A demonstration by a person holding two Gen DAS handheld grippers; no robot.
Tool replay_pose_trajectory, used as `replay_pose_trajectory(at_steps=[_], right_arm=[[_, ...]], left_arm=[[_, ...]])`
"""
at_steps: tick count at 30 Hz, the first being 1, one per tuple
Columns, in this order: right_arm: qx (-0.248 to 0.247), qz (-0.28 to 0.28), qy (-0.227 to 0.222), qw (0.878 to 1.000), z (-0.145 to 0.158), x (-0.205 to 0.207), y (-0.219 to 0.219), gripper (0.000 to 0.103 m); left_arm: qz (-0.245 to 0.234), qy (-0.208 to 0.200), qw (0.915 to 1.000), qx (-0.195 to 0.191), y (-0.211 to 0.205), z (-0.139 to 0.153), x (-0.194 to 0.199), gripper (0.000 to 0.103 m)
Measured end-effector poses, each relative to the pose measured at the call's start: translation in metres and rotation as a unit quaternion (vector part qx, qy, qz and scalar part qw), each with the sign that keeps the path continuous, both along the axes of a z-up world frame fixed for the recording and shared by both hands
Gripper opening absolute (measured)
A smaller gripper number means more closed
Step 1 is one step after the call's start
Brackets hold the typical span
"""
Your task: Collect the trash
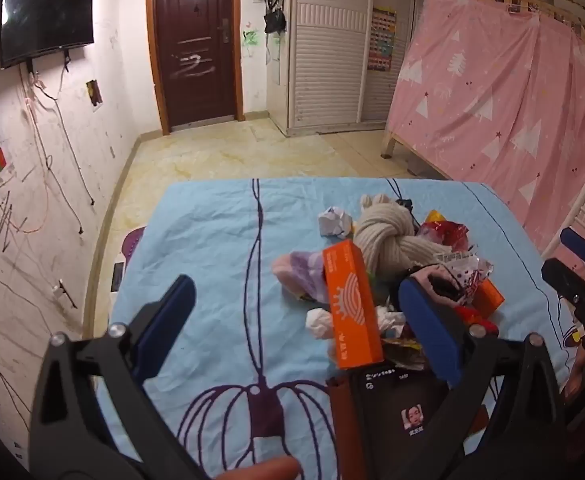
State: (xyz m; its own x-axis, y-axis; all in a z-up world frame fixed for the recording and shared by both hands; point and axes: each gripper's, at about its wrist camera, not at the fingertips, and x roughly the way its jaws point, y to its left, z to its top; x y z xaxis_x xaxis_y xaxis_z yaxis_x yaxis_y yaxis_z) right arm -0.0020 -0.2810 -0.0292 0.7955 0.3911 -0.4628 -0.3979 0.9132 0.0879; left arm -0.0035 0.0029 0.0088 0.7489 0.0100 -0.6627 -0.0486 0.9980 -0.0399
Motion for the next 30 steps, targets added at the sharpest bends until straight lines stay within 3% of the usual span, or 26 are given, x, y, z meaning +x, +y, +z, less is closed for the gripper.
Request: replay_pose_trajectory(at_steps=[30], right_arm=[[0.000,0.004,-0.003,1.000,0.0015,-0.0017,0.0037,0.095]], left_arm=[[-0.007,-0.001,0.9999,0.007,-0.0087,-0.0033,-0.0012,0.098]])
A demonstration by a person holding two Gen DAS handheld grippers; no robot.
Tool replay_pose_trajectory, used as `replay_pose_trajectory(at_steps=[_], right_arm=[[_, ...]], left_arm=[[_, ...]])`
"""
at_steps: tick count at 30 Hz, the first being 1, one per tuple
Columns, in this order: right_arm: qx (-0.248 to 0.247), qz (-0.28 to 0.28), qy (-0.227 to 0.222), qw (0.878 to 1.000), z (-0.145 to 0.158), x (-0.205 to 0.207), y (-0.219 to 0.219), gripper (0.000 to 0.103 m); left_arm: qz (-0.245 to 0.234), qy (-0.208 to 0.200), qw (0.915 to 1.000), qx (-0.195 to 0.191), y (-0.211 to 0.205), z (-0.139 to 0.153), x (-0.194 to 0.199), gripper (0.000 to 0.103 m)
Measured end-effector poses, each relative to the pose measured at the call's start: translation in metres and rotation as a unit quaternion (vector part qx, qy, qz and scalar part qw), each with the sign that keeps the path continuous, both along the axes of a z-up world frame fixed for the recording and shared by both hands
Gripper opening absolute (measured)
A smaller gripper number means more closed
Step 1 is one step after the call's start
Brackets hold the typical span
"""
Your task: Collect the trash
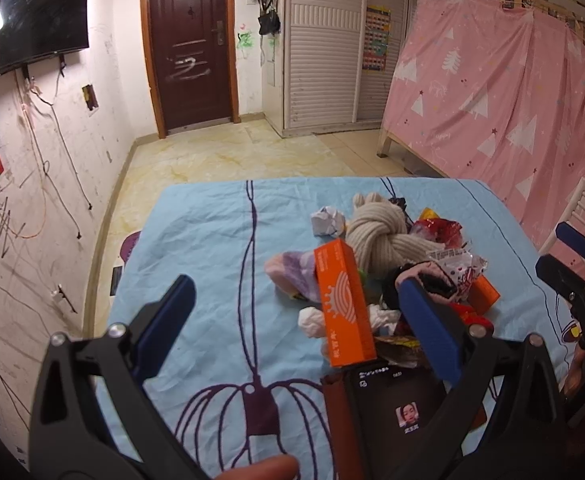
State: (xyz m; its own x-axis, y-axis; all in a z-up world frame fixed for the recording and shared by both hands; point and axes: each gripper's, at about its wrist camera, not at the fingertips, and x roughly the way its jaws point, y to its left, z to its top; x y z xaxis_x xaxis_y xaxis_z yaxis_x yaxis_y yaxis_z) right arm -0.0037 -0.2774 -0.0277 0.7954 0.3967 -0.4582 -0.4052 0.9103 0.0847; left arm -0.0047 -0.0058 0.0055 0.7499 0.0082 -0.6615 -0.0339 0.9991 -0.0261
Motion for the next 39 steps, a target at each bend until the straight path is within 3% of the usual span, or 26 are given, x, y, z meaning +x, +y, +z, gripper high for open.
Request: replay_pose_trajectory(at_steps=[16,23,28,36,39], right_arm=[[-0.003,0.001,0.003,1.000,0.000,0.002,0.000,0.095],[0.006,0.005,0.017,1.000,-0.010,0.011,0.003,0.095],[0.018,0.020,0.042,0.999,-0.021,0.023,0.006,0.095],[0.037,0.051,0.077,0.995,-0.028,0.038,0.015,0.095],[0.049,0.071,0.095,0.992,-0.025,0.038,0.018,0.091]], left_arm=[[-0.001,0.005,1.0000,-0.002,0.000,-0.004,0.003,0.098],[0.005,0.043,0.9986,-0.029,0.013,-0.022,0.021,0.098],[0.014,0.089,0.9932,-0.073,0.031,-0.041,0.045,0.098],[0.012,0.118,0.9852,-0.124,0.041,-0.049,0.069,0.095],[0.001,0.120,0.9849,-0.124,0.037,-0.045,0.066,0.094]])
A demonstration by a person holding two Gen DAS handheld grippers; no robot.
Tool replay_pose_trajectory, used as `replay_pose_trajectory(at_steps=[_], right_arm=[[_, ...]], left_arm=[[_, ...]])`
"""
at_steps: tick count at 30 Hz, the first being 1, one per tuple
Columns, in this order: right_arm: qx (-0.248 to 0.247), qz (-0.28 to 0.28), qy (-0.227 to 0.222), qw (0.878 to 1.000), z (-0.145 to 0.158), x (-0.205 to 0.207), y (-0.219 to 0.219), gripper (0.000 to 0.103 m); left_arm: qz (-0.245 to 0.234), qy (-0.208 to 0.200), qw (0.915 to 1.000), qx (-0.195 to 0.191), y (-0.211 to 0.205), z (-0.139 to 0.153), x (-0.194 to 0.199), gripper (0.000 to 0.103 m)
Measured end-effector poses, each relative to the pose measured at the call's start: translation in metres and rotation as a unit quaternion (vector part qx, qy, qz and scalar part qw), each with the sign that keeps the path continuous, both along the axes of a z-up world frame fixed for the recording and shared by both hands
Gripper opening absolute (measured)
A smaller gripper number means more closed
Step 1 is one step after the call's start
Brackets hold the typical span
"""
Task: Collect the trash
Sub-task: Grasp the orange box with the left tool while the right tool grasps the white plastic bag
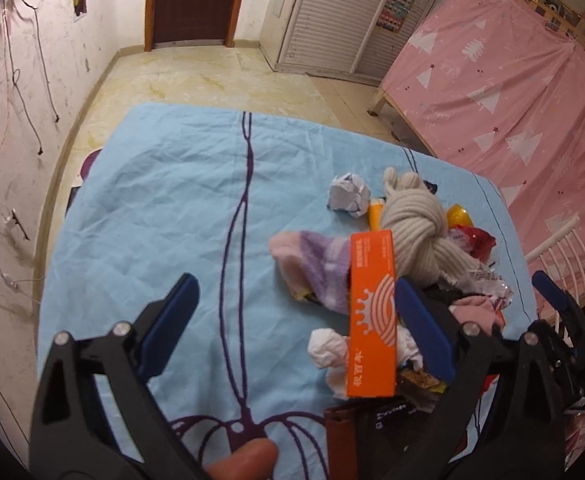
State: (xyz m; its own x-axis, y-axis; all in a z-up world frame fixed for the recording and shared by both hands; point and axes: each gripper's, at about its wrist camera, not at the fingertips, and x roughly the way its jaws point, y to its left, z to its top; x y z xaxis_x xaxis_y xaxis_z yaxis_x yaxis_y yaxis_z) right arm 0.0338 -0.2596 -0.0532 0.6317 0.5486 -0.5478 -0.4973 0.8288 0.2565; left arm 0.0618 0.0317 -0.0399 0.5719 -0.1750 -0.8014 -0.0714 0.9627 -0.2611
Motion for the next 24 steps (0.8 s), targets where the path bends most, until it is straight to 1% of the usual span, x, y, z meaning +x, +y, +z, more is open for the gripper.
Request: replay_pose_trajectory(at_steps=[1,2,3,4,5,8,9,10,11,13,14,16,18,20,23,24], right_arm=[[-0.007,0.001,0.003,1.000,0.001,-0.001,0.001,0.083],[-0.018,0.003,0.006,1.000,0.001,-0.002,0.003,0.076],[-0.024,0.006,0.008,1.000,0.000,-0.002,0.005,0.064],[-0.036,0.007,0.009,0.999,-0.003,0.000,0.007,0.057],[-0.045,0.011,0.008,0.999,-0.004,0.000,0.010,0.055],[-0.059,0.023,0.003,0.998,-0.008,0.001,0.020,0.051],[-0.064,0.026,0.004,0.998,-0.008,0.002,0.023,0.047],[-0.070,0.027,0.005,0.997,-0.010,0.004,0.025,0.041],[-0.076,0.028,0.006,0.997,-0.013,0.007,0.028,0.039],[-0.086,0.026,0.006,0.996,-0.015,0.011,0.031,0.030],[-0.084,0.027,0.007,0.996,-0.016,0.013,0.031,0.027],[-0.080,0.026,0.007,0.996,-0.015,0.014,0.030,0.016],[-0.073,0.026,0.008,0.997,-0.016,0.016,0.028,0.012],[-0.064,0.024,0.005,0.998,-0.016,0.015,0.025,0.010],[-0.045,0.016,-0.004,0.999,-0.011,0.013,0.019,0.009],[-0.035,0.013,-0.007,0.999,-0.008,0.012,0.016,0.009]], left_arm=[[-0.003,0.000,1.0000,0.000,-0.002,0.001,-0.002,0.091],[-0.009,0.000,1.0000,0.000,-0.005,0.002,-0.004,0.088],[-0.014,0.000,0.9999,-0.001,-0.008,0.003,-0.005,0.087],[-0.017,0.002,0.9998,-0.002,-0.012,0.004,-0.006,0.083],[-0.019,0.003,0.9998,-0.002,-0.014,0.004,-0.006,0.079],[-0.030,0.008,0.9995,0.001,-0.023,0.006,-0.003,0.076],[-0.030,0.014,0.9994,0.004,-0.027,0.005,0.000,0.075],[-0.031,0.018,0.9994,0.003,-0.028,0.005,0.002,0.071],[-0.035,0.024,0.9991,0.002,-0.031,0.003,0.004,0.068],[-0.039,0.035,0.9986,-0.001,-0.035,0.001,0.009,0.066],[-0.039,0.039,0.9985,-0.004,-0.037,0.001,0.011,0.064],[-0.037,0.048,0.9981,-0.011,-0.038,0.000,0.014,0.061],[-0.040,0.057,0.9973,-0.023,-0.039,-0.002,0.016,0.049],[-0.035,0.065,0.9970,-0.022,-0.041,-0.004,0.019,0.027],[-0.032,0.063,0.9973,-0.023,-0.043,-0.005,0.017,0.027],[-0.025,0.056,0.9979,-0.019,-0.043,-0.002,0.015,0.027]])
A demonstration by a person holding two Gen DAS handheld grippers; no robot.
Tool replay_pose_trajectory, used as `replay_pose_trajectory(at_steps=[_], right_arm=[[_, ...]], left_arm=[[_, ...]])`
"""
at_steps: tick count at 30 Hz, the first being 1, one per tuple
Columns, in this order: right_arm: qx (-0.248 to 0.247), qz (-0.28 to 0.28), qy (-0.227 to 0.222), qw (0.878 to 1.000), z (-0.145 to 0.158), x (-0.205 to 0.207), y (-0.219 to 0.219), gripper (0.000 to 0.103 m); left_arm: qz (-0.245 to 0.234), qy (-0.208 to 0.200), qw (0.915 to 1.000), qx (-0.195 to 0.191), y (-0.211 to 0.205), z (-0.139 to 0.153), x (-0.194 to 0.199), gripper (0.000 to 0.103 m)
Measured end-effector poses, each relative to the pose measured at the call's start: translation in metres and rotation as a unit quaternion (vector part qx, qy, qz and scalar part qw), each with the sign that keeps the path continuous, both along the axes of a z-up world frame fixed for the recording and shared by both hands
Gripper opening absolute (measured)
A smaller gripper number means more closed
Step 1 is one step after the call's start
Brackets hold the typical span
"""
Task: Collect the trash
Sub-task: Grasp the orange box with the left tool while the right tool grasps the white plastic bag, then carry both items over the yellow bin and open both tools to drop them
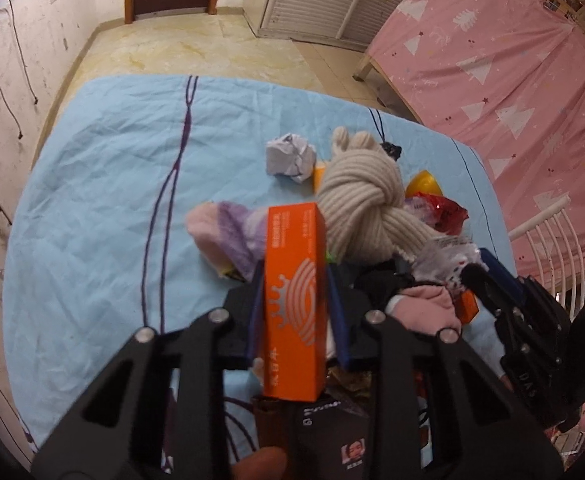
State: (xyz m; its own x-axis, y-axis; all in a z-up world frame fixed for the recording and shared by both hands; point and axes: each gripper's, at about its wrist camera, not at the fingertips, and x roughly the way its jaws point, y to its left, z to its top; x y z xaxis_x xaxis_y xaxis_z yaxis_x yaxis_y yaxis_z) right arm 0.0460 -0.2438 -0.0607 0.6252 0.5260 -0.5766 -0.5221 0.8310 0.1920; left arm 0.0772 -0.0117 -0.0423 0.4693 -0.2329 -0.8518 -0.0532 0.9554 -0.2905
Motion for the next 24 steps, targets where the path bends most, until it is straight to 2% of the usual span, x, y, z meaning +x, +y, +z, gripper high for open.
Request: replay_pose_trajectory(at_steps=[5,11,17,24], right_arm=[[0.026,-0.006,-0.013,1.000,0.014,-0.002,-0.012,0.009],[0.050,-0.030,-0.029,0.998,0.029,-0.006,-0.038,0.009],[0.061,-0.078,-0.049,0.994,0.040,-0.013,-0.088,0.009],[0.066,-0.159,-0.071,0.983,0.043,-0.028,-0.168,0.009]], left_arm=[[0.010,-0.037,0.9990,0.021,-0.003,0.023,-0.010,0.027],[-0.006,-0.081,0.9955,0.050,-0.026,0.060,-0.013,0.027],[-0.046,-0.086,0.9937,0.056,-0.067,0.073,-0.003,0.027],[-0.106,-0.071,0.9899,0.061,-0.141,0.080,0.010,0.027]])
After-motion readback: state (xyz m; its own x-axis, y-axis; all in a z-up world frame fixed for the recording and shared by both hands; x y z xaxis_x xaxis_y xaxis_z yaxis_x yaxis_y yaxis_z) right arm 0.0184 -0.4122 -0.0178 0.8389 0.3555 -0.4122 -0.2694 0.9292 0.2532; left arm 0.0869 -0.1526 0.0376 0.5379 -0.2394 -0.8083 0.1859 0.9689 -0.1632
